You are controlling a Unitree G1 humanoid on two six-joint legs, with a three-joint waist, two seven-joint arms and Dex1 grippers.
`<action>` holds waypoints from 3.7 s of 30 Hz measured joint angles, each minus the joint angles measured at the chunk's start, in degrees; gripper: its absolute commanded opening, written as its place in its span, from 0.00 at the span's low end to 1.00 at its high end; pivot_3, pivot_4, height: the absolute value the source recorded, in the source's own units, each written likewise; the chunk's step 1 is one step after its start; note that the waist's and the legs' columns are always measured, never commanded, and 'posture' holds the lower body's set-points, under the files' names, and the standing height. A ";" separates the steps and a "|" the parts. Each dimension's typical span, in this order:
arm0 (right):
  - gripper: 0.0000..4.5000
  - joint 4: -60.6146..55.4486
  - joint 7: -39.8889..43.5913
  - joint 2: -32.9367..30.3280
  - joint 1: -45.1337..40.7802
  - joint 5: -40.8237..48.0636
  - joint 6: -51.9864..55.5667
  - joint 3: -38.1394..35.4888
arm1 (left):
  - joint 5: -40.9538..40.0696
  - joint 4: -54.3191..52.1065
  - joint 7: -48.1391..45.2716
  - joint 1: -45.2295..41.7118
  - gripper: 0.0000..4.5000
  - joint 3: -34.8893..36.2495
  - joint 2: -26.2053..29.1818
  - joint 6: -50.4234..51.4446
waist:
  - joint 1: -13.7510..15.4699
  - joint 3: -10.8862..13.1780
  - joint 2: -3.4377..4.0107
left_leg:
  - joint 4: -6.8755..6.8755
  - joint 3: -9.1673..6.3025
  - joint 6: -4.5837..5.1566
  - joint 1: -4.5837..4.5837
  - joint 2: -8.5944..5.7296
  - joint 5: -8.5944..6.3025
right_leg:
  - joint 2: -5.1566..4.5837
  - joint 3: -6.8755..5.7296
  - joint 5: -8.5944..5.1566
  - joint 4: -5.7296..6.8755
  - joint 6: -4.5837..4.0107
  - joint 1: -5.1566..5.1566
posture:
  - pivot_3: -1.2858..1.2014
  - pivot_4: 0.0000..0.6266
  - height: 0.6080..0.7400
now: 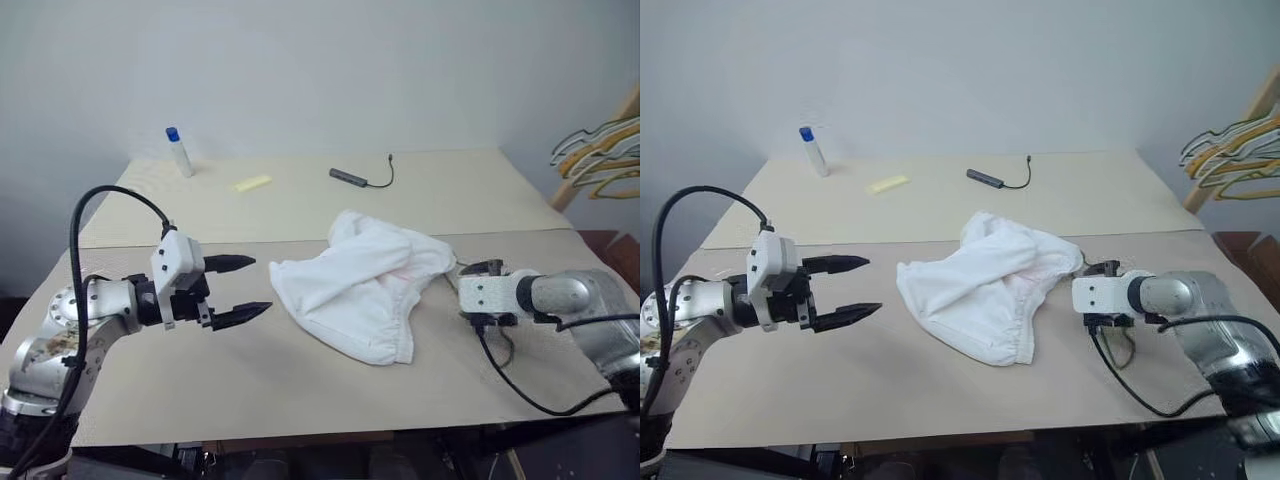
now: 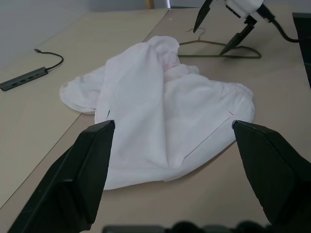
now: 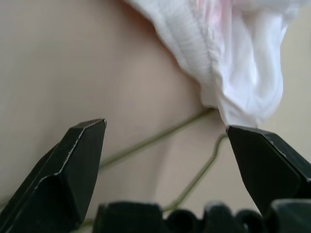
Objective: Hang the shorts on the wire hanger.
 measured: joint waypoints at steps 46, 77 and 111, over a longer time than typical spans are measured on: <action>0.01 -16.14 -7.34 -0.69 6.61 -7.30 6.51 6.53 | 34.10 35.04 -5.87 -19.84 0.93 -25.49 -7.55 -39.68 | -2.96 -0.55 -0.35 | 0.12 -0.05 -0.05 -0.03 0.02 -0.08 | 0.03 -0.14 -0.03 -0.07 -0.02 0.03 | 0.43 0.00 1.00; 0.00 -12.16 -5.79 3.01 2.47 -7.53 5.05 6.57 | 55.92 66.10 6.21 -33.23 0.00 -35.49 -14.21 -64.28 | -5.51 -1.26 -0.07 | 0.22 -0.27 0.17 0.10 -0.14 -0.21 | -0.11 -0.28 -0.17 -0.40 0.24 0.53 | 0.43 0.00 1.00; 0.00 62.92 -25.35 20.48 -62.30 -12.12 -17.23 13.75 | 42.54 56.71 23.42 -51.45 0.00 -18.46 -14.65 -20.29 | -3.77 -0.76 0.10 | 0.22 -0.19 -0.69 -0.39 -0.43 0.25 | -0.40 -0.20 0.04 0.48 0.14 -0.46 | 0.46 0.00 1.00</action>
